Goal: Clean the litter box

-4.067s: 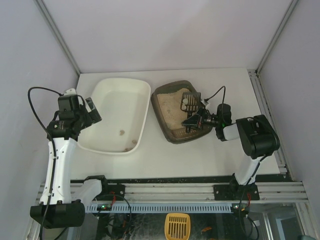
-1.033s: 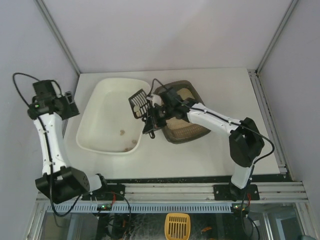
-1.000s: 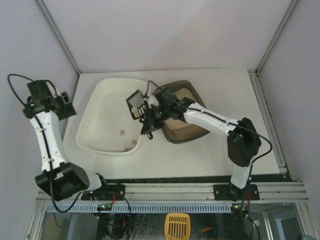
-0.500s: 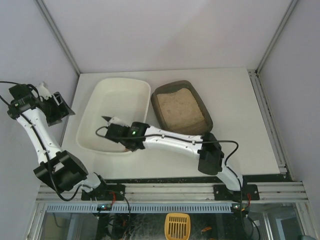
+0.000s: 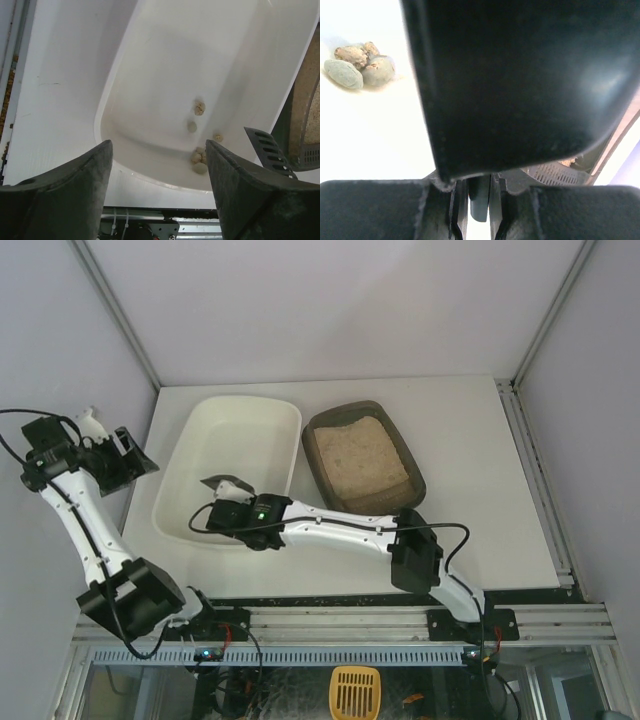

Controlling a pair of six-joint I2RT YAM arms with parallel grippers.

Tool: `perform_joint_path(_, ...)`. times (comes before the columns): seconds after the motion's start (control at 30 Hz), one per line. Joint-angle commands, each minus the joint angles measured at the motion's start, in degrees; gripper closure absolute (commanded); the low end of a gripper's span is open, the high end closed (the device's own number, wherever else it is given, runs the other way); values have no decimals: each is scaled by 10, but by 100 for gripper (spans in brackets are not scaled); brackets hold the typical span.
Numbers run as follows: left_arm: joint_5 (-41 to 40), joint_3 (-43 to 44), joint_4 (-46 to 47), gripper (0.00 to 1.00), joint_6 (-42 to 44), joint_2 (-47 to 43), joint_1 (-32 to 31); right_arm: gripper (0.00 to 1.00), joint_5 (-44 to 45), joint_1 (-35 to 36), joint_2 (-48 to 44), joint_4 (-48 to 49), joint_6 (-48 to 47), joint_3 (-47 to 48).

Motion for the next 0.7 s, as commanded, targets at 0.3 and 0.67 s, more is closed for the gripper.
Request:
perform_joint_path(0.3, -136, -29, 105, 7, -149, -110, -146, 100, -364, -238, -293, 81, 92, -204)
perform_joint_path(0.67, -198, -15, 268, 0, -429, -15, -447, 100, -606, -487, -273, -26, 174, -291)
